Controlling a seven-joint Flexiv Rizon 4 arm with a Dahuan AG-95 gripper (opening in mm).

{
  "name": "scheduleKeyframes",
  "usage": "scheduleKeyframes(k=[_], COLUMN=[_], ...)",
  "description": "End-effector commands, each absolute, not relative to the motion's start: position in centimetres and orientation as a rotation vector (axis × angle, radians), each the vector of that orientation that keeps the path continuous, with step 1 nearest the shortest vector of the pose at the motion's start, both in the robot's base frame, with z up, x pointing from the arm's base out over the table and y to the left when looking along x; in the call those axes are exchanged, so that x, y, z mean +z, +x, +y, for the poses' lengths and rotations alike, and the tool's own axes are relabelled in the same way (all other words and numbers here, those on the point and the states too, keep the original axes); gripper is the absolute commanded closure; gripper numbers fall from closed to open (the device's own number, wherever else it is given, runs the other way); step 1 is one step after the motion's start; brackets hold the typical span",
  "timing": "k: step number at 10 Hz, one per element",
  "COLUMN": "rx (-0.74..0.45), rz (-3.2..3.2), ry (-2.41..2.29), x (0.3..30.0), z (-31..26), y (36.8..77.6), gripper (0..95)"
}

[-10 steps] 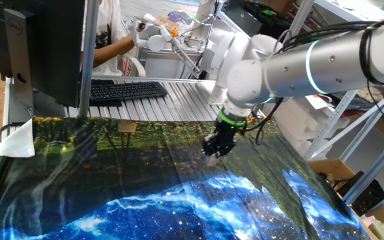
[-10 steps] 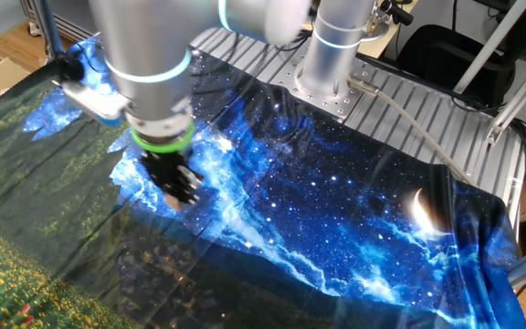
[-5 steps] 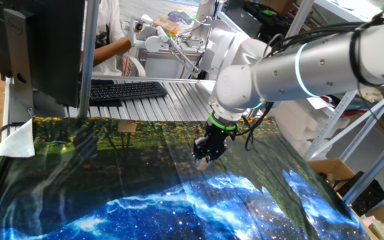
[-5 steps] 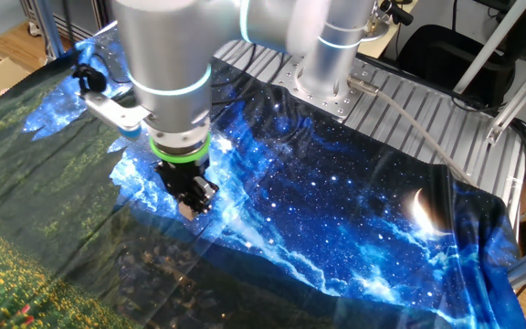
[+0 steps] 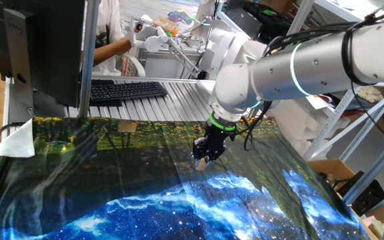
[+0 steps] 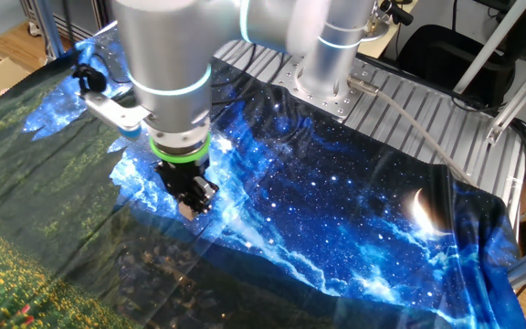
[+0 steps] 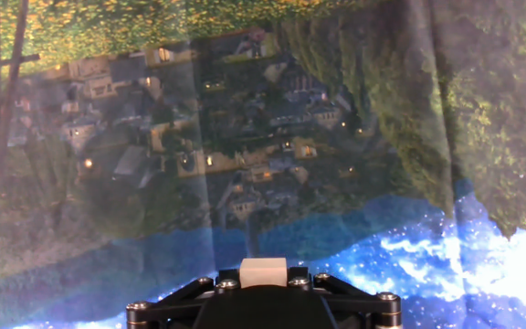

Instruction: Pick up the small block on the left and move it to the right

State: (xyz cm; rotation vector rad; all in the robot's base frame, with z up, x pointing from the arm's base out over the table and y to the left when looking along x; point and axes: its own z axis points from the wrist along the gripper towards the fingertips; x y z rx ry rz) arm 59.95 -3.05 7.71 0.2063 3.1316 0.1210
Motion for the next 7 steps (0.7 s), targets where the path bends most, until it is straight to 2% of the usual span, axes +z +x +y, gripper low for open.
scheduleKeyframes(k=[1,7], rx=[0.108,0.065], rz=[3.135,3.135], ry=[0.205,0.212], x=[7.59,7.57], z=[-2.95,-2.95], y=[60.11,60.1], gripper=[95.0,95.0])
